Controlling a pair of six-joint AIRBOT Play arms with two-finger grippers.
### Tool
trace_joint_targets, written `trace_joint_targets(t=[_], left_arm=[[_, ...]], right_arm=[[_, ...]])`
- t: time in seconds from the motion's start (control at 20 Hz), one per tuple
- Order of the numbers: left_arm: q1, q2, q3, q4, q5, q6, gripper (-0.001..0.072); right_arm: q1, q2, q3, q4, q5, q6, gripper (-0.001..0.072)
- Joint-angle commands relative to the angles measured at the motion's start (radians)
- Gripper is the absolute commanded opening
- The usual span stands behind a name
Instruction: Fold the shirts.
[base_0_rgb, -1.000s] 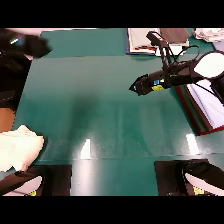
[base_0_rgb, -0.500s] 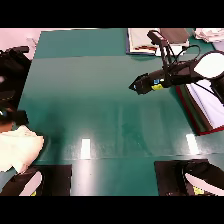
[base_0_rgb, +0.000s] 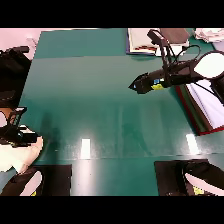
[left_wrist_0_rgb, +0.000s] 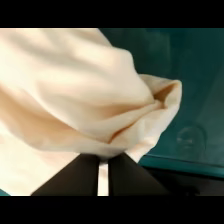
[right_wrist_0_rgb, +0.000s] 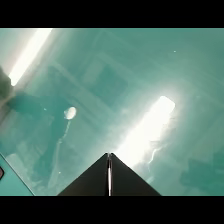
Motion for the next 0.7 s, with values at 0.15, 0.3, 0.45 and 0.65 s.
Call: trace_joint_targets(t=[0.15, 0.3, 0.45, 0.65], left_arm=[[-0.039, 0.004, 0.378, 0.000, -0.047, -0.014, 0.0023], [-0.167, 0.004, 0.724, -0.003, 0.005, -0.034, 0.0022], [-0.348, 0.004, 0.969, -0.007, 0.097, -0.031, 0.0022], [-0.556, -0.005, 1.043, -0.013, 0.248, -0.030, 0.0021]], right_arm=[[-0.066, 0.002, 0.156, 0.001, 0.037, 0.001, 0.0017], [-0.117, 0.002, 0.314, 0.001, 0.037, 0.001, 0.0018], [-0.179, 0.002, 0.439, 0.000, 0.034, 0.001, 0.0018], [-0.273, 0.002, 0.555, 0.000, 0.039, 0.001, 0.0017]])
